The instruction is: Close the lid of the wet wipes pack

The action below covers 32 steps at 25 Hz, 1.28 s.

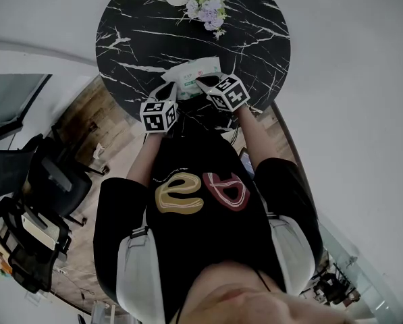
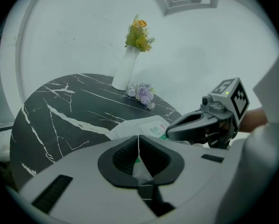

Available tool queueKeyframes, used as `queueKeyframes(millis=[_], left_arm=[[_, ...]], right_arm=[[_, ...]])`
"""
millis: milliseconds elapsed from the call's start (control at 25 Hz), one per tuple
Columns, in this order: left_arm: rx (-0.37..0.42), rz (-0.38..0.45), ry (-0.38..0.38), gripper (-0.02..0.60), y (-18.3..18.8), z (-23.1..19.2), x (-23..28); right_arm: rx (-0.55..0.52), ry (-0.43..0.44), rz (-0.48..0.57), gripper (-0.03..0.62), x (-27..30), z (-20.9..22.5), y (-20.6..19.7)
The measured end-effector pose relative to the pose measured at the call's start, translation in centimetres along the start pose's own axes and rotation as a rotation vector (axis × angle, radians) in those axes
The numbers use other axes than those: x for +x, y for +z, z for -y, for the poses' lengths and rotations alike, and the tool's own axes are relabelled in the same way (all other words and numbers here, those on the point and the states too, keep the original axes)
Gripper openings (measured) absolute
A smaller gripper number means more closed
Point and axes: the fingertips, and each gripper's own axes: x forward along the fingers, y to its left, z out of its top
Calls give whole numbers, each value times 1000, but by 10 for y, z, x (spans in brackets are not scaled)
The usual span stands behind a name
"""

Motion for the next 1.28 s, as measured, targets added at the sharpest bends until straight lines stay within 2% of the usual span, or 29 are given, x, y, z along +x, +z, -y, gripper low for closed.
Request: queueKeyframes(millis=[640,1280], left_arm=[[33,-33,-49,21,0,-2,2],[48,-45,-83,21,1,-4,4]], right_arm=[[-20,-129,-42,11,5,0,-1],[67,-208,-29,11,7,4,-2]])
